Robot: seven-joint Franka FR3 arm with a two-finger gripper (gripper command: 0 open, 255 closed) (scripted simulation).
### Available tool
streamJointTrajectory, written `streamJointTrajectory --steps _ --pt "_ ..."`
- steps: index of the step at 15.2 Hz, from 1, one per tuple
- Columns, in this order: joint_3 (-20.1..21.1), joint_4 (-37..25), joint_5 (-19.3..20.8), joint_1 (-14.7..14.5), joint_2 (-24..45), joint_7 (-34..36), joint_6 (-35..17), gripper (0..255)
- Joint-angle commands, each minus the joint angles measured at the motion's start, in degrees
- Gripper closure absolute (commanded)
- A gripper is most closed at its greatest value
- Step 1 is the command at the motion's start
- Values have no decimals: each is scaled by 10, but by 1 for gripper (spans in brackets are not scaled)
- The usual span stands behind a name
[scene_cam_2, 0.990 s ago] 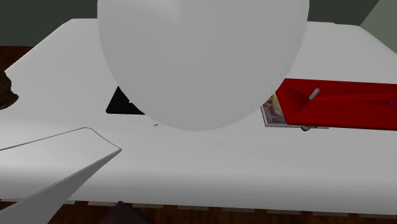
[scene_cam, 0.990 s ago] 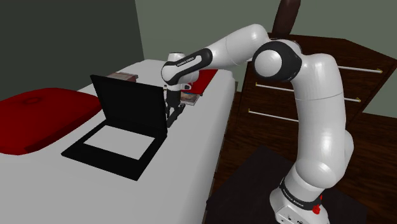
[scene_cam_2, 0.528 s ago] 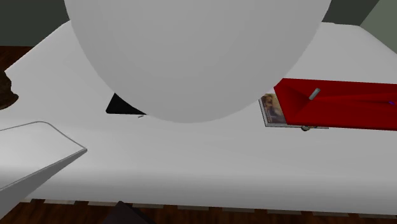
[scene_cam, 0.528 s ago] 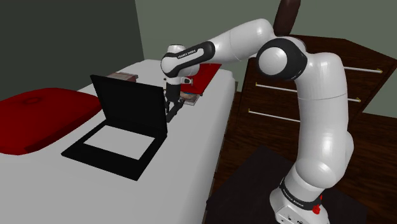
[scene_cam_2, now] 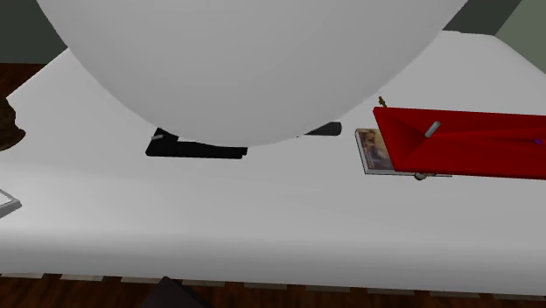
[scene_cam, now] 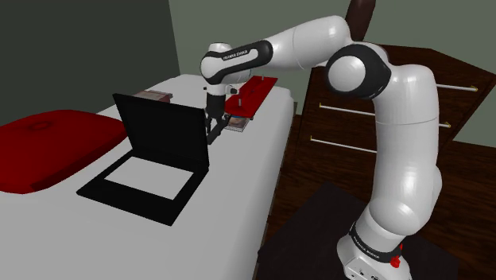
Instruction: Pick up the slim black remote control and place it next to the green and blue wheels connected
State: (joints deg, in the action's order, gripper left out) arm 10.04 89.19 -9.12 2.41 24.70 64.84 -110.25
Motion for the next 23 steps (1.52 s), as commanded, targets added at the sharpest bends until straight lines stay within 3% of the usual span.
streamJointTrajectory --steps 1,20,23 --pt "0 -11 0 0 -2 2 13 255" --pt "2 -132 3 0 -15 26 145 255" --pt "-9 -110 -1 27 -32 -11 147 255"
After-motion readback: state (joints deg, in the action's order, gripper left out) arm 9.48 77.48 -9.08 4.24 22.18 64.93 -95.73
